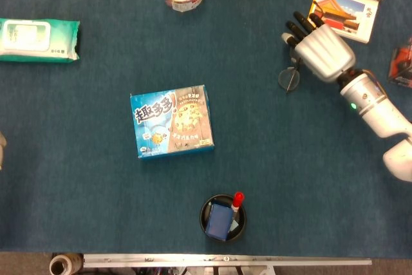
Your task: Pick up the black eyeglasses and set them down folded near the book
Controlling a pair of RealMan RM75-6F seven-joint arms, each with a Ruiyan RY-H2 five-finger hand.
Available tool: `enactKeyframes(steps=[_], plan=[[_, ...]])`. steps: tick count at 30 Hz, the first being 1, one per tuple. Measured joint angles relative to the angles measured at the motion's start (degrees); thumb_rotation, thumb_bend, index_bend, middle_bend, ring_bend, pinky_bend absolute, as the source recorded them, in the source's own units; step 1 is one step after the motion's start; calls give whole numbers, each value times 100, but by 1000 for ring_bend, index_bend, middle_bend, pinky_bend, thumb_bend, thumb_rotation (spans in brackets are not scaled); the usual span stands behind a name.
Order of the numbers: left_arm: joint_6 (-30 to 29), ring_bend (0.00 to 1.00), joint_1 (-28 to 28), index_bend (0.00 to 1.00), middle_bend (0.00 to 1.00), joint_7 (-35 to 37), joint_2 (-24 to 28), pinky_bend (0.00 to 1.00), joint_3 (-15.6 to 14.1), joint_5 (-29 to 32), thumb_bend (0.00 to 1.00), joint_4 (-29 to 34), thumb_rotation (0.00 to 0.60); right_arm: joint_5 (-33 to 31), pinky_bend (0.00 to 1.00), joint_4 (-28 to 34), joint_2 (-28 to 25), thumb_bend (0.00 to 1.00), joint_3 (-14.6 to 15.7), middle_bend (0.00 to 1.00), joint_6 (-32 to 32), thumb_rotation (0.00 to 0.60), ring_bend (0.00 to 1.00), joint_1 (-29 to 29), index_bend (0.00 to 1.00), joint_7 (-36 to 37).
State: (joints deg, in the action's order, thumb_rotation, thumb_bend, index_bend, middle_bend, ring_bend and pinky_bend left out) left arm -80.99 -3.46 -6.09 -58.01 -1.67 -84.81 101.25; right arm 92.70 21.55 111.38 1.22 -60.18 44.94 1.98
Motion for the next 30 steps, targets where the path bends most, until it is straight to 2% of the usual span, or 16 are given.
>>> enactKeyframes(steps=[10,30], plan=[[7,371,-1,524,449,20,12,458,2,5,484,-2,600,35,239,-84,40,332,30,220,-84,600,108,1,282,68],[-35,371,20,524,449,39,49,458,-9,-28,484,38,600,33,239,471,-147,332,-71,220,-369,600,108,47,282,-203]])
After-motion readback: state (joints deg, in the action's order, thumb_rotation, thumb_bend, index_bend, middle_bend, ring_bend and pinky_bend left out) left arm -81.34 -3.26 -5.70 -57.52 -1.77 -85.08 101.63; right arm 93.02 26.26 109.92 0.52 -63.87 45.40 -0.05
